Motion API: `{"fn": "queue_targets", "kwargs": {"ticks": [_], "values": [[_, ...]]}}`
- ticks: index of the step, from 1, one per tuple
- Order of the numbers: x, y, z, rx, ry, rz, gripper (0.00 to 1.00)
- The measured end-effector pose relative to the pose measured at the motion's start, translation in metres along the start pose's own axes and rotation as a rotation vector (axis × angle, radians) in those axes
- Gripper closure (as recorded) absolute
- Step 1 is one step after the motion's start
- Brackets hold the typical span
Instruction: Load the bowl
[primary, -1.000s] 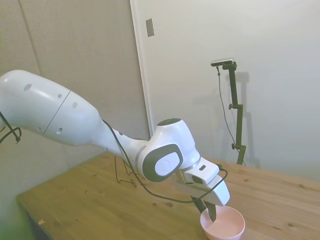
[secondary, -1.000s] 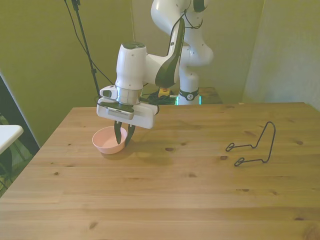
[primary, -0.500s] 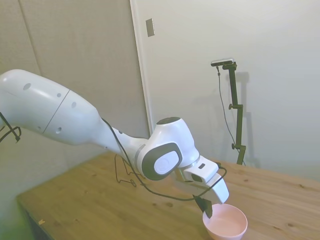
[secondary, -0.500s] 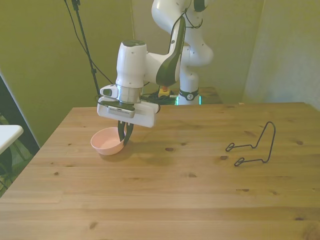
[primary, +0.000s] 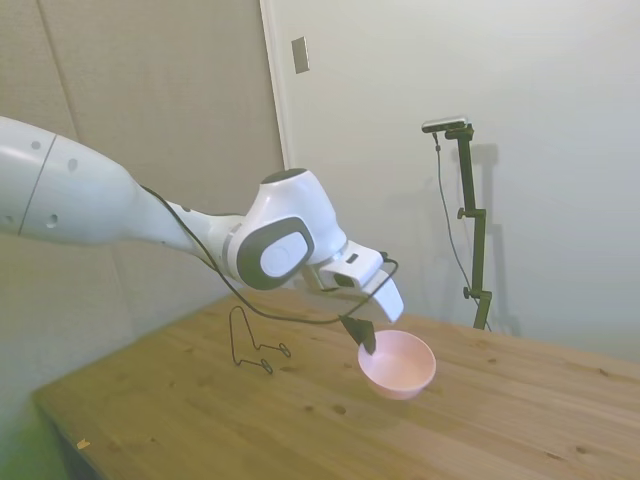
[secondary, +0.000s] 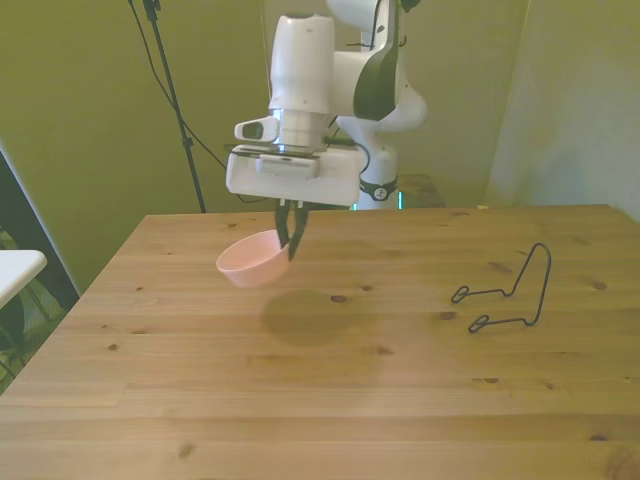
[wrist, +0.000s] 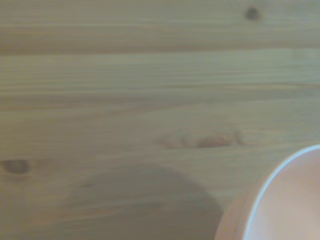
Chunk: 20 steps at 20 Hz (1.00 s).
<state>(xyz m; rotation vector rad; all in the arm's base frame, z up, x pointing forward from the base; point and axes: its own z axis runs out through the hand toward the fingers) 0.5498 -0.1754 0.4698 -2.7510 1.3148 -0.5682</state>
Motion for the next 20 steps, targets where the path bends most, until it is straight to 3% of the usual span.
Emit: {"fn": "queue_targets", "kwargs": {"ticks": [5, 9, 13, 20], "values": [[-0.042, -0.057, -0.016, 0.071, -0.048, -0.034, 1.00], [-0.083, -0.089, -0.034, 0.126, -0.141, -0.047, 1.00], [-0.095, -0.100, -0.029, 0.147, -0.154, -0.060, 1.00], [-0.122, -0.121, -0.024, 0.330, -0.244, -0.055, 1.00]]}}
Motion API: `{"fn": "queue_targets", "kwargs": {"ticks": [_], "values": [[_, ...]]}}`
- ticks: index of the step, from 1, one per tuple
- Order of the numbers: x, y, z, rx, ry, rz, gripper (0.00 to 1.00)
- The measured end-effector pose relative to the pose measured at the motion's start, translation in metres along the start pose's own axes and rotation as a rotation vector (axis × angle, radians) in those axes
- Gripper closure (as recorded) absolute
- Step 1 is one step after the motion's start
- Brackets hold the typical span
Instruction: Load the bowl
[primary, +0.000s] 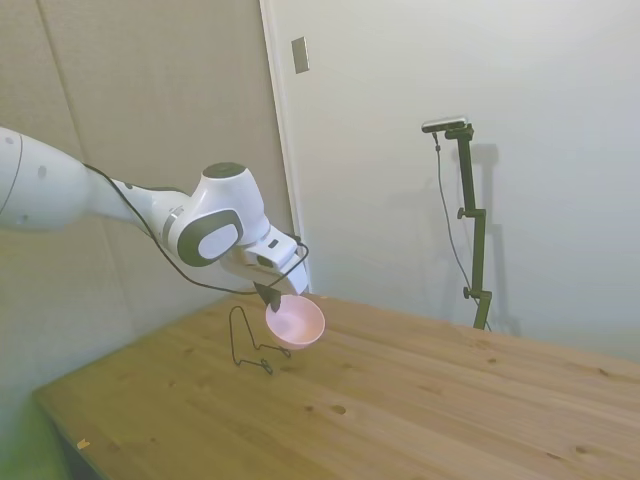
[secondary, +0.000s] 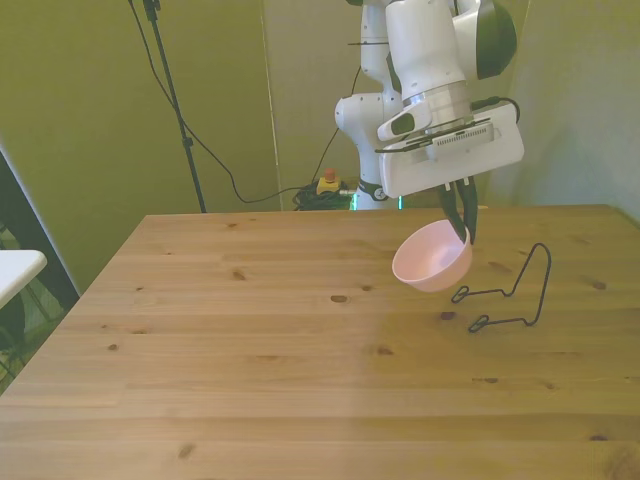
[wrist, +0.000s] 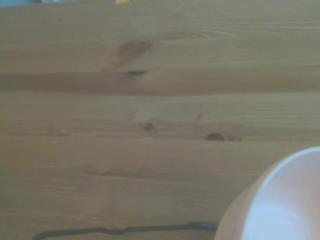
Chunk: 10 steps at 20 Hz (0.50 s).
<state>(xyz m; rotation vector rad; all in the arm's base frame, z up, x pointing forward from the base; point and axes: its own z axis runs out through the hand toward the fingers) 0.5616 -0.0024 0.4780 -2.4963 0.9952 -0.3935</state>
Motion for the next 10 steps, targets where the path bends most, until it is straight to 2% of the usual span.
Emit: {"fn": "queue_targets", "kwargs": {"ticks": [6, 8, 10], "values": [[-0.010, 0.001, 0.012, 0.159, -0.096, 0.044, 1.00], [-0.020, -0.003, 0.017, 0.184, -0.140, 0.059, 1.00], [-0.041, -0.008, 0.023, 0.172, -0.169, 0.046, 1.00]]}}
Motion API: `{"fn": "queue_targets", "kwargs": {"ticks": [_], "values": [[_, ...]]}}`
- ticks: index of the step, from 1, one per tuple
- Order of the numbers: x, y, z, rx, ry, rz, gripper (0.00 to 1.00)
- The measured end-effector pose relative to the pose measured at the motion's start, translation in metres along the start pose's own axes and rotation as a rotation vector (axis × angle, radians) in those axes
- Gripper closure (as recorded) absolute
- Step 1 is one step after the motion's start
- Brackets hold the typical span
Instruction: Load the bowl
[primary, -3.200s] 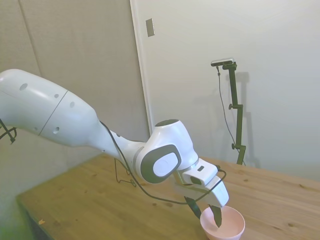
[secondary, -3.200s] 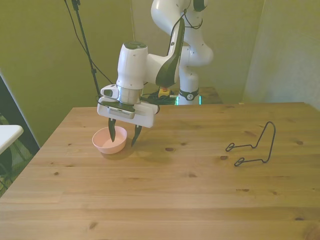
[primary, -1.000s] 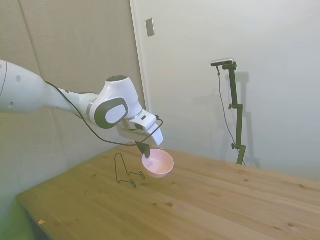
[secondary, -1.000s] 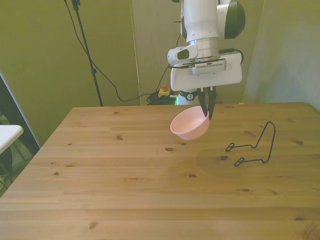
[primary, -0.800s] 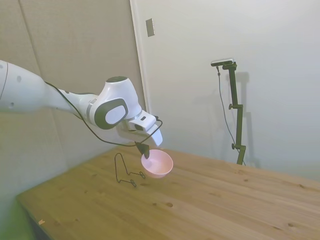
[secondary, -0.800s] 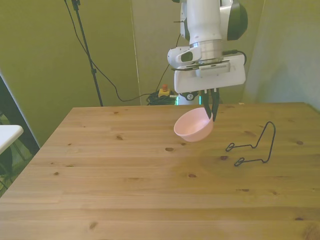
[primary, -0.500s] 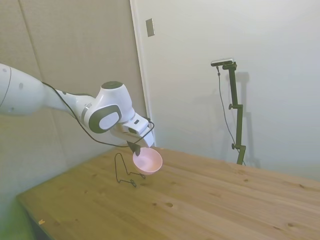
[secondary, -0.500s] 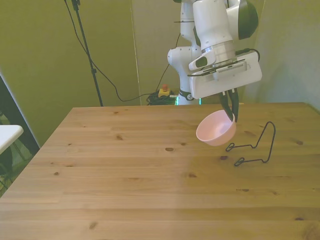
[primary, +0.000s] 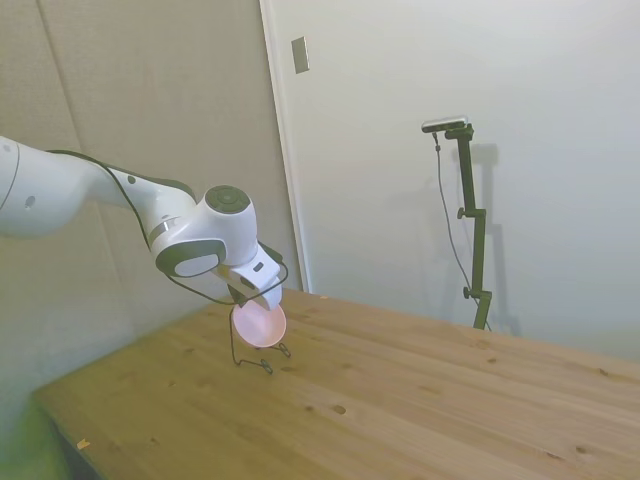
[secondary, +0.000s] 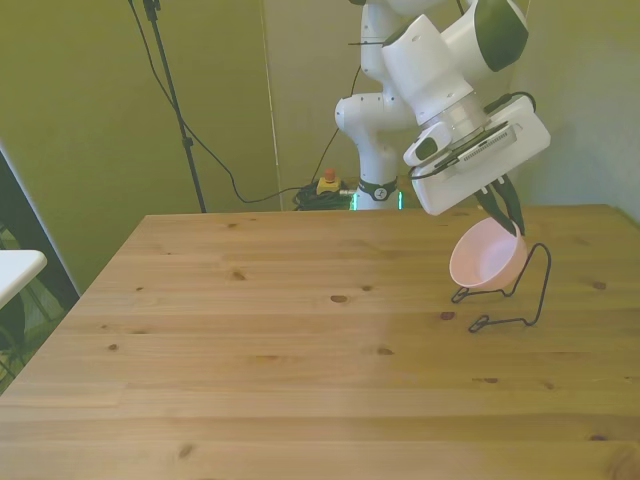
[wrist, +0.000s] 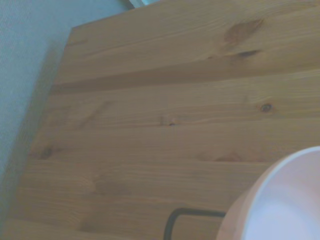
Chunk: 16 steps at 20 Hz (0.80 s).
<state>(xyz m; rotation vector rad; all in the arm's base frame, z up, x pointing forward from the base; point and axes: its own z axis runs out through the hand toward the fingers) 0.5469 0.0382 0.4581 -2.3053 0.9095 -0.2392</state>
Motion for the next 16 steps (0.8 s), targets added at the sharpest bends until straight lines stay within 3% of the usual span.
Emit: {"fn": "queue_targets", "kwargs": {"ticks": [3, 8, 16], "values": [[0.000, 0.002, -0.001, 0.016, -0.021, 0.010, 1.00], [0.012, 0.017, -0.004, 0.118, -0.075, 0.002, 1.00], [0.015, 0.032, 0.018, 0.234, -0.156, -0.031, 1.00]]}}
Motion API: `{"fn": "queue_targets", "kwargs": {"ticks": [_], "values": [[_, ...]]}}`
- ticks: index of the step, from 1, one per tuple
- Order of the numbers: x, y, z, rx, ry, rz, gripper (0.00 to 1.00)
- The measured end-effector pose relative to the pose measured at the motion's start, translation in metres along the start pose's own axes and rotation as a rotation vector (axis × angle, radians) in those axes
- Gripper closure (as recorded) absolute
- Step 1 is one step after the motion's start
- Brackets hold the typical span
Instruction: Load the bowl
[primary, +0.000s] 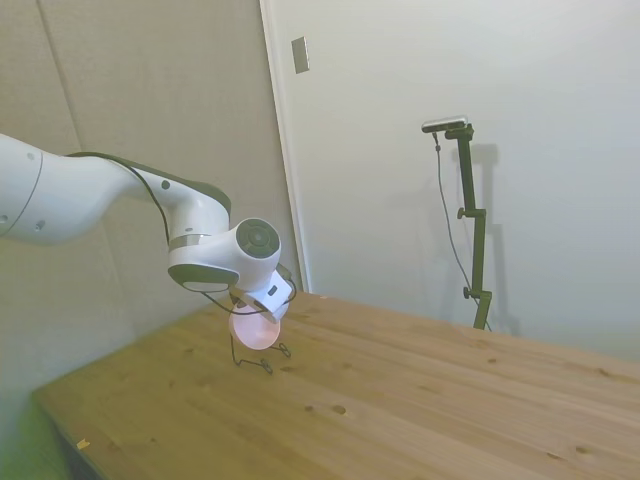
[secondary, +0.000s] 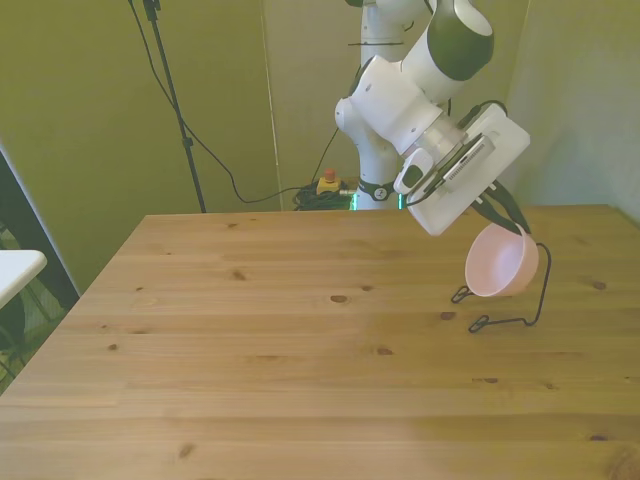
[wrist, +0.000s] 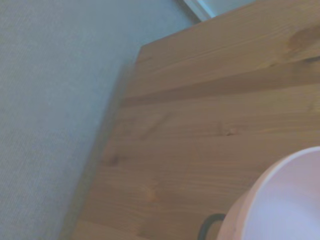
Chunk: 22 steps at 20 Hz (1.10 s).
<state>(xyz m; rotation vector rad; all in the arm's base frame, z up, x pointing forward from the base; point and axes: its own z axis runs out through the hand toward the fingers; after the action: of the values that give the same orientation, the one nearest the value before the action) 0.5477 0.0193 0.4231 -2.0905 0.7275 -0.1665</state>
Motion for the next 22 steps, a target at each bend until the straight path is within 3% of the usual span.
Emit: {"fn": "queue_targets", "kwargs": {"ticks": [8, 22], "values": [[0.013, 0.008, 0.014, 0.043, -0.027, 0.006, 1.00], [0.017, 0.017, 0.031, 0.040, -0.046, 0.011, 1.00]]}}
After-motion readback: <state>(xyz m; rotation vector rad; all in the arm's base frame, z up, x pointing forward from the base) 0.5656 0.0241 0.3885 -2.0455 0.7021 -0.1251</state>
